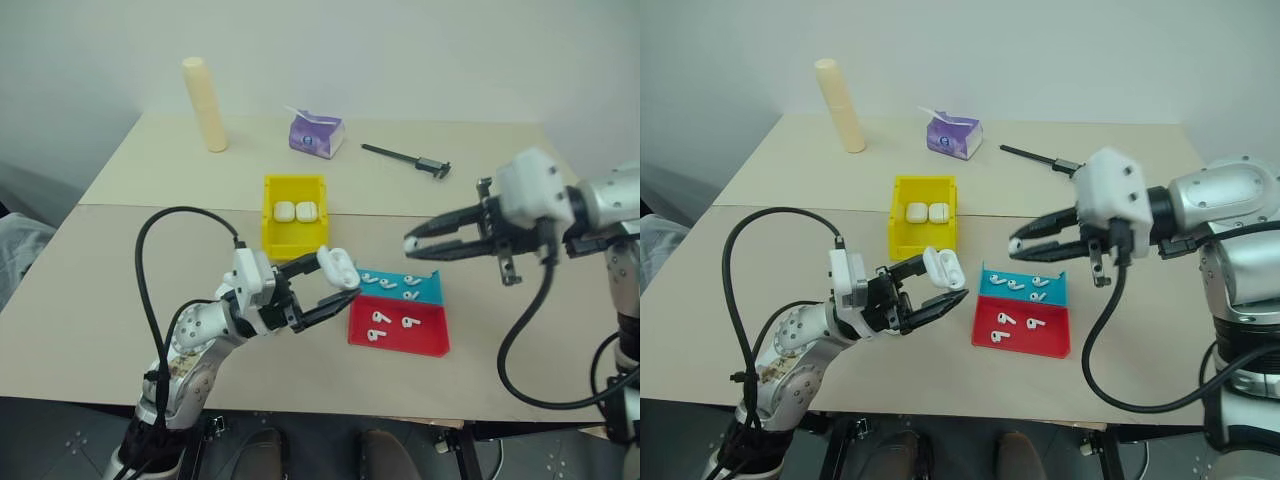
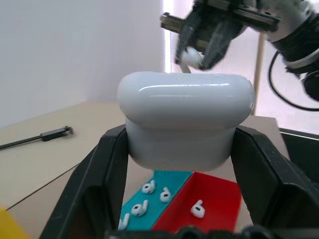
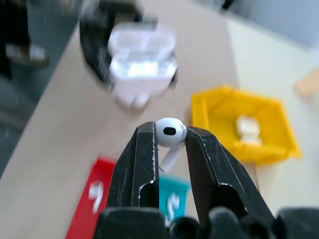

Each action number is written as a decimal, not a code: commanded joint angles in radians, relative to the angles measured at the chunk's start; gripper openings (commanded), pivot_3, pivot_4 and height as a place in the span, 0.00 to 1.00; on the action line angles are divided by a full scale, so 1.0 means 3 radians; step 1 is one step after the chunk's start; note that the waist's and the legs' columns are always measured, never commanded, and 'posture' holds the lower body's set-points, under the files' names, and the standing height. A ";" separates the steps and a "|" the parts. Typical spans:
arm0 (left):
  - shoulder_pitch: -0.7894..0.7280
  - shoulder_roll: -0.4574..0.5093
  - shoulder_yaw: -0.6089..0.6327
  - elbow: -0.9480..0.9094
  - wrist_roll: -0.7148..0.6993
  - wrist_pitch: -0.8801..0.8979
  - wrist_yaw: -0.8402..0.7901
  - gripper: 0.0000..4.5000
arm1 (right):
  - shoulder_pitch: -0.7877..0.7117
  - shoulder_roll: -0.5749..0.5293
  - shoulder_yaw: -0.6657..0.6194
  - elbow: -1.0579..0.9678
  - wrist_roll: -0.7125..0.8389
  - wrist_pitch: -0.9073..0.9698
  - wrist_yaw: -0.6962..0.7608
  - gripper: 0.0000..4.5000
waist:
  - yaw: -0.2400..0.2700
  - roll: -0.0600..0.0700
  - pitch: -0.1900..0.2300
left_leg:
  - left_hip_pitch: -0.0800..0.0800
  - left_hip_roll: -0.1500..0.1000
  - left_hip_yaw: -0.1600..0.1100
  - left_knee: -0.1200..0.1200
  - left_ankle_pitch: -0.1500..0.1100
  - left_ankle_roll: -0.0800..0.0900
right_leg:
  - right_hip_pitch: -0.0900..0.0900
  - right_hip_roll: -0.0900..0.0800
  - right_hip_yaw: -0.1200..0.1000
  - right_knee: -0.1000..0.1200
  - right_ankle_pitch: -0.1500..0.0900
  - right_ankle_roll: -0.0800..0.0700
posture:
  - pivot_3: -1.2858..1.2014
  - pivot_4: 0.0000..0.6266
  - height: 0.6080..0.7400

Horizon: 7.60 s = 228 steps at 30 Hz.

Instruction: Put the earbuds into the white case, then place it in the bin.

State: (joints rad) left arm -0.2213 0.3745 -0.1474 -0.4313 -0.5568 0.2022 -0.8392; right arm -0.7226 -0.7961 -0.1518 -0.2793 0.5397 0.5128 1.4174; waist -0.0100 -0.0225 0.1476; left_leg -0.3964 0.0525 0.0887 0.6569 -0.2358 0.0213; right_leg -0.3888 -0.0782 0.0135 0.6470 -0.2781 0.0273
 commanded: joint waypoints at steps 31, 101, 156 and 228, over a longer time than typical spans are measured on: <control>-0.0222 0.0200 0.0123 -0.0368 -0.0487 0.0365 -0.0242 0.62 | 0.0299 0.1202 0.0380 0.0369 0.0419 -0.1281 -0.0031 0.14 | -0.0006 0.0003 -0.0001 | -0.0007 -0.0001 -0.0003 0.0006 0.0000 0.0000 | -0.0004 0.0002 -0.0002 0.0001 0.0003 0.0006 | 0.52 0.24 1.00; 0.1147 0.0481 0.0207 -0.0069 0.0703 -0.0472 0.0013 0.62 | -0.1240 0.0748 0.2507 0.2749 -0.3133 -0.1552 0.0239 0.53 | -0.0019 0.0012 0.0002 | -0.0034 0.0003 0.0012 0.0003 0.0001 -0.0001 | -0.0050 0.0000 0.0001 0.0010 0.0004 -0.0004 | 0.52 0.24 1.00; 0.1212 0.0451 0.0192 -0.0111 0.0731 -0.0463 0.0177 0.62 | -0.1153 0.0782 0.2559 0.2951 -0.3336 -0.1861 0.0087 0.20 | -0.0016 0.0014 0.0000 | -0.0024 0.0003 0.0012 0.0007 0.0001 -0.0002 | -0.0043 0.0000 0.0002 0.0021 0.0004 -0.0005 | 0.52 0.24 1.00; -0.0659 0.0089 0.0137 0.0062 -0.0395 0.0398 -0.0505 0.62 | 0.0744 0.1020 -0.0844 -0.1010 0.2813 0.2193 -0.2736 0.14 | -0.0012 0.0015 0.0000 | -0.0043 -0.0003 -0.0005 0.0009 0.0002 -0.0001 | -0.0042 0.0005 0.0003 0.0004 0.0007 0.0008 | 0.52 0.24 1.00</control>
State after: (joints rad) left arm -0.4213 0.4038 -0.1147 -0.3936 -0.6706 0.3449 -0.9868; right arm -0.5028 -0.4778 -0.4070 -0.5729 1.3617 1.2215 0.5874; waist -0.0137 -0.0180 0.1475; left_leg -0.4094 0.0515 0.0870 0.6595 -0.2351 0.0209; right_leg -0.4013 -0.0767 0.0144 0.6479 -0.2759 0.0297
